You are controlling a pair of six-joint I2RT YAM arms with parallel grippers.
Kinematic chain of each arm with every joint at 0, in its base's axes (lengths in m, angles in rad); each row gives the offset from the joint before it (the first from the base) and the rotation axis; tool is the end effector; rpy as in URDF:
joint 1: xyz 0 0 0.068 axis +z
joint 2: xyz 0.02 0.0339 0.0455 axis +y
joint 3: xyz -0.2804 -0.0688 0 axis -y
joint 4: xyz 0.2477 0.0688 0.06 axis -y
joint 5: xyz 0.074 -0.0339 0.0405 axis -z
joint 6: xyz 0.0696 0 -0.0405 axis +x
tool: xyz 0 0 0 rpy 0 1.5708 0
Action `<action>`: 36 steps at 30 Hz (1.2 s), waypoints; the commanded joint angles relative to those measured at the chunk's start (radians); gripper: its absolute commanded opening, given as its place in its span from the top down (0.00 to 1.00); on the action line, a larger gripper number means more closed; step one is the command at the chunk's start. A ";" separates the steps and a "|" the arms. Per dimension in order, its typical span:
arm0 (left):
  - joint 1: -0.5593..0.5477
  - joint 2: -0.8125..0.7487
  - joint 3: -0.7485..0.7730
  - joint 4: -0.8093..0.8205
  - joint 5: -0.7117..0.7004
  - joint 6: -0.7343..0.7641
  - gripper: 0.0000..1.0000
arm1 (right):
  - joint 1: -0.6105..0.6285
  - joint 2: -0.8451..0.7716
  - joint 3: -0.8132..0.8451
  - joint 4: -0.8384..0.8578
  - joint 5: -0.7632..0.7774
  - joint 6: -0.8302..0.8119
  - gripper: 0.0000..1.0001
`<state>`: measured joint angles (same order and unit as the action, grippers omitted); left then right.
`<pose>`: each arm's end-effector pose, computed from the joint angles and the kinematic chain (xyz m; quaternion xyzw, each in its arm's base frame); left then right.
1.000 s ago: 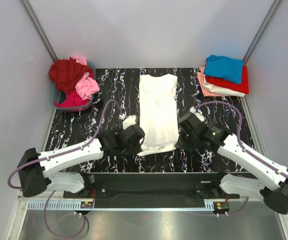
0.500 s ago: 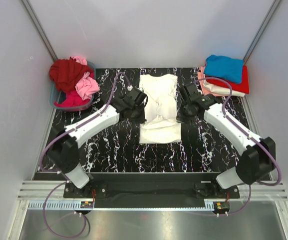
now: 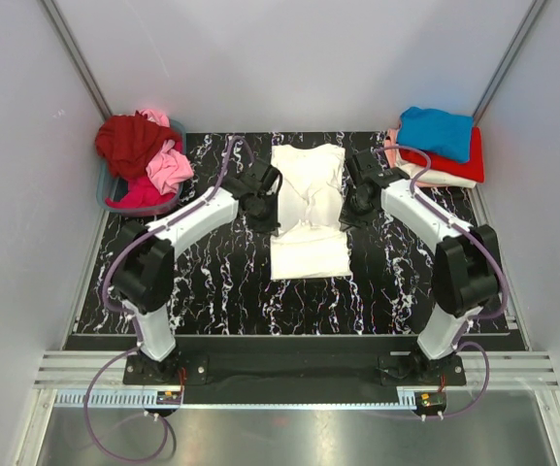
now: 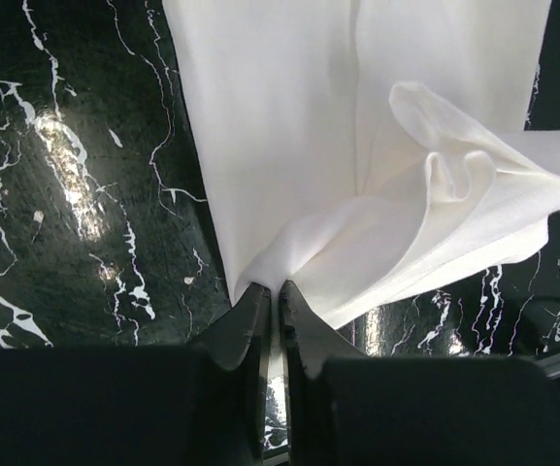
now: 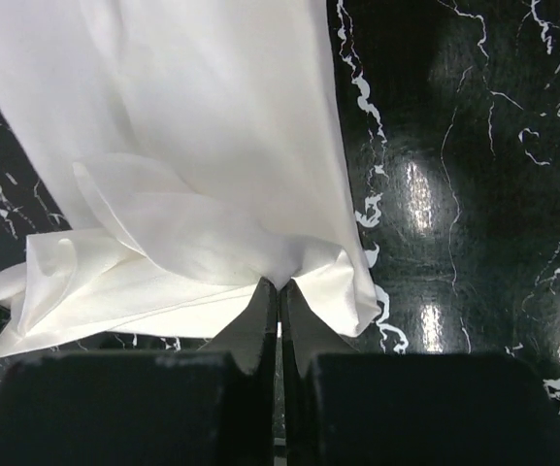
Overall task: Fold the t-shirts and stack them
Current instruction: Fold the tshirt
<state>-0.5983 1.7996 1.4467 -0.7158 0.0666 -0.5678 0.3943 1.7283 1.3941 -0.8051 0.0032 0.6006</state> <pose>0.3327 -0.2324 0.2315 0.0230 0.9679 -0.1636 0.1895 0.3488 0.1449 0.2354 0.1009 0.9716 0.1008 0.1889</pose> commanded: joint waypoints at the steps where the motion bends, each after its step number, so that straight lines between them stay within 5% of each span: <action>1: 0.020 0.062 0.046 0.028 0.061 0.054 0.89 | -0.015 0.049 0.031 0.038 -0.038 0.004 1.00; 16: 0.077 0.242 0.178 0.053 0.137 0.128 0.82 | -0.069 0.186 0.075 0.060 -0.008 0.041 1.00; 23: 0.110 0.306 0.231 0.044 0.154 0.129 0.71 | -0.109 0.281 0.170 0.052 -0.038 -0.004 0.98; 25: 0.120 0.342 0.259 0.015 0.154 0.132 0.62 | -0.115 0.316 0.213 0.047 -0.069 -0.044 0.75; 28: 0.150 0.397 0.397 -0.092 0.144 0.155 0.37 | -0.132 0.381 0.339 -0.017 -0.052 -0.087 0.21; 29: 0.169 0.402 0.438 -0.121 0.131 0.170 0.32 | -0.140 0.396 0.373 -0.057 -0.042 -0.094 0.13; 32: 0.189 0.337 0.533 -0.154 0.079 0.192 0.14 | -0.175 0.375 0.500 -0.132 -0.009 -0.113 0.03; 36: 0.183 0.085 0.399 -0.056 0.006 0.183 0.08 | -0.183 0.240 0.475 -0.145 0.052 -0.130 0.01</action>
<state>-0.4068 2.1319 1.8915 -0.8246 0.1329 -0.4034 0.2207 2.1193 1.8694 -0.8917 -0.0048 0.5079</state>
